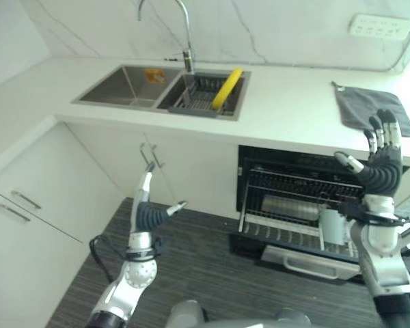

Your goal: Place the dishes in the dishwasher.

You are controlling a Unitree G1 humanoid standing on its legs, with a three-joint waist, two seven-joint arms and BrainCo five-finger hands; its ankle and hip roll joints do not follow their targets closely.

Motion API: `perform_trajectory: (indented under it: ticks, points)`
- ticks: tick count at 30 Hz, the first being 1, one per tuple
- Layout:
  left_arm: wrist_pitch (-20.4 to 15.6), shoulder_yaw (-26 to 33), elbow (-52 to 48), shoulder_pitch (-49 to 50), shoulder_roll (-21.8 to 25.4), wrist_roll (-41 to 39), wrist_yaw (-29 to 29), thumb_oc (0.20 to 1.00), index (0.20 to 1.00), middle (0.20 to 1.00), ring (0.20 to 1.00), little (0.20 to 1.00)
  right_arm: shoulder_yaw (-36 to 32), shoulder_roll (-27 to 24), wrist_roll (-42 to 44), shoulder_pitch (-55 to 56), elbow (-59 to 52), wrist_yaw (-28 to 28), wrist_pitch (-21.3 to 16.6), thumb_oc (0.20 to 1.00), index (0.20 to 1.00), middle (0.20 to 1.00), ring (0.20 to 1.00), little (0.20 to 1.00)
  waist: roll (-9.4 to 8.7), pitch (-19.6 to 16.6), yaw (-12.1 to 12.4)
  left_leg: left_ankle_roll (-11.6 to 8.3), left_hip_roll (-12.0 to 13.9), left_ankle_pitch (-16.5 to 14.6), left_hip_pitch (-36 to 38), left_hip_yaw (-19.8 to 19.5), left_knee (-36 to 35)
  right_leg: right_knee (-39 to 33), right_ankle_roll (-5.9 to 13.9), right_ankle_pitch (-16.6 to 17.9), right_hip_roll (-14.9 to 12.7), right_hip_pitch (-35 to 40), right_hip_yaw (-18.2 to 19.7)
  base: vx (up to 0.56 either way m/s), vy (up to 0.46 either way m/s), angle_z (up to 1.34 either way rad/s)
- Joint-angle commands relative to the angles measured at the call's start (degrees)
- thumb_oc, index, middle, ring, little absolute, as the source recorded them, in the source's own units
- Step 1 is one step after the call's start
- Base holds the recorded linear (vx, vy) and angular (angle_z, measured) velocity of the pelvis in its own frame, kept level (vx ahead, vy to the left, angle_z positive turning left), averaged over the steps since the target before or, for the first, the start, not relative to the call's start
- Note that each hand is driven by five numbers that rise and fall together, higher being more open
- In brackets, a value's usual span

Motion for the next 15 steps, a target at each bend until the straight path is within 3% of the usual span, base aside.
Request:
perform_trajectory:
  ticks: [1, 5, 8, 10, 12, 13, 15]
  points:
    - [-1.71, 6.21, -8.46, -2.26, 3.71, -5.0, 0.31, 1.0, 1.0, 1.0, 1.0, 1.0, 1.55, -2.19, 0.96, -4.77, -2.16, 3.98, -5.82, 1.0, 1.0, 1.0, 1.0, 1.0, 0.59, 5.13, 0.57, -0.92, 1.99, 1.77, 9.2, -0.23, -11.67, 4.73, 5.75, -0.69, 1.7, 0.55, -5.26, -0.08, 0.366, -0.71]
    - [-0.67, 8.89, -11.36, -4.08, 4.6, -10.03, -7.23, 1.0, 1.0, 1.0, 1.0, 1.0, 0.81, -2.9, -0.29, -3.71, -3.81, 2.94, -5.79, 1.0, 1.0, 1.0, 1.0, 1.0, 1.67, 3.39, 0.34, 0.61, -0.26, 3.18, 8.81, -0.22, -14.84, 8.83, 3.22, -9.31, 12.18, 0.53, -6.88, -0.05, 0.28, -0.39]
    - [0.72, 9.34, -12.12, -4.49, 4.3, -10.86, -8.26, 1.0, 1.0, 1.0, 1.0, 1.0, 0.46, -3.77, 0.08, -4.1, -3.0, 3.75, -6.2, 1.0, 1.0, 1.0, 1.0, 1.0, 1.15, 2.39, 0.51, 1.1, -3.3, 3.32, 9.01, -1.11, -16.41, 6.12, 1.71, -12.29, 18.43, 2.15, -8.08, 0.0, 0.143, 0.13]
    - [0.73, 9.79, -12.43, -3.88, 4.15, -11.6, -9.11, 1.0, 1.0, 1.0, 1.0, 1.0, 0.35, -4.02, 0.95, -4.16, -2.58, 4.78, -6.65, 1.0, 1.0, 1.0, 1.0, 1.0, 0.89, 2.04, 0.58, 1.29, -4.62, 3.3, 9.35, -1.8, -16.97, 4.29, 1.36, -12.27, 20.33, 2.39, -8.18, 0.01, 0.029, 0.04]
    - [0.05, 10.55, -12.83, -2.96, 3.6, -10.89, -9.33, 1.0, 1.0, 1.0, 1.0, 1.0, 0.35, -3.99, 1.59, -4.39, -2.36, 5.94, -7.7, 1.0, 1.0, 1.0, 1.0, 1.0, 1.14, 1.55, 0.89, 0.65, -4.36, 3.63, 9.15, -1.63, -17.2, 0.36, -0.65, -15.37, 21.59, 4.27, -9.05, -0.01, -0.061, -0.3]
    - [0.13, 10.52, -12.44, -2.87, 3.35, -10.85, -10.2, 1.0, 1.0, 1.0, 1.0, 1.0, 0.55, -4.12, 1.95, -4.6, -2.51, 6.48, -7.32, 1.0, 1.0, 1.0, 1.0, 1.0, 0.95, 1.32, 0.85, 0.5, -4.8, 3.26, 8.94, -2.01, -16.38, -1.9, -0.76, -15.1, 22.34, 4.55, -8.3, -0.01, -0.099, -0.32]
    - [-0.68, 10.16, -11.81, -2.92, 3.4, -11.67, -11.61, 1.0, 1.0, 1.0, 1.0, 1.0, 0.62, -4.63, 4.2, -4.88, -2.62, 8.1, -6.99, 1.0, 1.0, 1.0, 1.0, 1.0, 0.63, 1.2, 0.45, 0.29, -5.12, 0.6, 8.41, -1.31, -11.39, -3.37, -1.64, -15.97, 22.48, 4.97, -7.79, 0.0, -0.067, -0.17]
